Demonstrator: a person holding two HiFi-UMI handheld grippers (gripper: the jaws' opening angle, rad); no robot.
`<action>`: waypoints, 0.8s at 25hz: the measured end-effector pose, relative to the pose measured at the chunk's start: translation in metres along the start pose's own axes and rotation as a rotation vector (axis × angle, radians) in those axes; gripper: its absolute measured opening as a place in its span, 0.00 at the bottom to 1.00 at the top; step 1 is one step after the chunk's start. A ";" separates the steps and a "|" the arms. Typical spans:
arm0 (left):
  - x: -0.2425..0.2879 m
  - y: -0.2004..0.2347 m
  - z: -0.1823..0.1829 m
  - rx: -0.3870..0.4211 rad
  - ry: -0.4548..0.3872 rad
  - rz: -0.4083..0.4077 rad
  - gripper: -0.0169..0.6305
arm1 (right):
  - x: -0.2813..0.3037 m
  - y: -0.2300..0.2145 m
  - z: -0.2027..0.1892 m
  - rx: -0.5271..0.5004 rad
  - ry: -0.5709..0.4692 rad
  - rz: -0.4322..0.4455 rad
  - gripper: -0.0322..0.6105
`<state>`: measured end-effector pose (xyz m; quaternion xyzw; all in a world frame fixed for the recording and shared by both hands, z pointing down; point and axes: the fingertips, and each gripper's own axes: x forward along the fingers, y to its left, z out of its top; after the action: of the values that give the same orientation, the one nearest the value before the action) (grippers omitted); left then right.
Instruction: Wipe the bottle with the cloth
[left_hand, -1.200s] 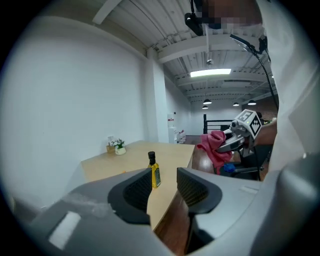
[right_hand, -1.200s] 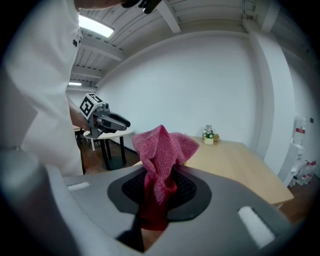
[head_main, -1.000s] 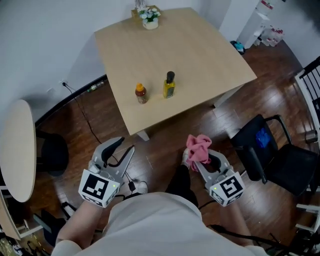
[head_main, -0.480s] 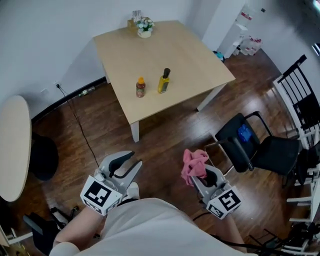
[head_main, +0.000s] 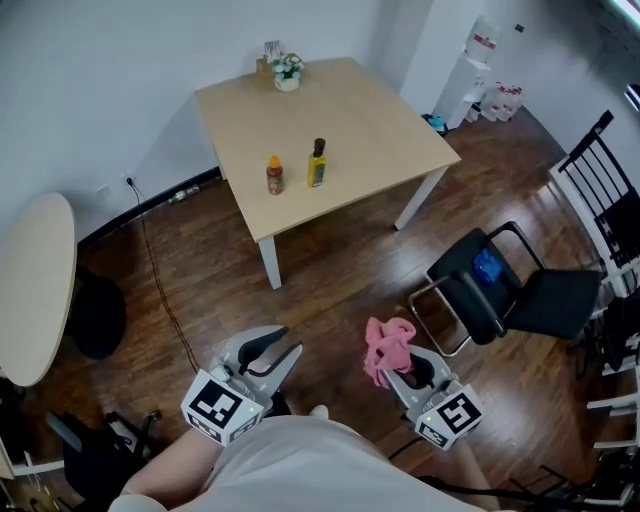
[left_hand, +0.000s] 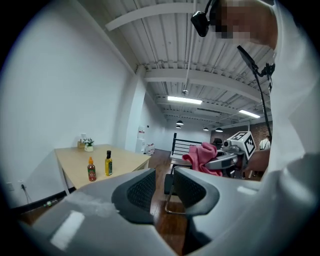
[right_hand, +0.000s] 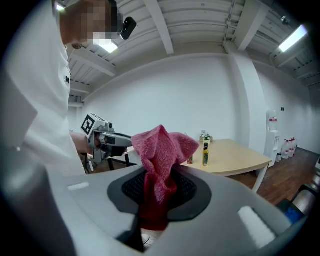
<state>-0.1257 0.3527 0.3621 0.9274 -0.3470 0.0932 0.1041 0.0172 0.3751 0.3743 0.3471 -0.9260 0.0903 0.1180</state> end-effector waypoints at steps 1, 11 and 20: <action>-0.002 -0.009 -0.002 0.012 0.002 0.002 0.22 | -0.007 0.003 -0.005 0.000 -0.001 0.005 0.19; -0.019 -0.050 -0.032 -0.046 0.040 -0.016 0.22 | -0.049 0.030 -0.037 0.007 0.009 0.000 0.19; -0.017 -0.091 -0.019 -0.168 -0.043 -0.135 0.22 | -0.073 0.039 -0.042 0.008 -0.002 -0.019 0.19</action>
<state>-0.0799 0.4350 0.3648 0.9384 -0.2927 0.0367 0.1798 0.0515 0.4605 0.3907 0.3563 -0.9224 0.0926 0.1167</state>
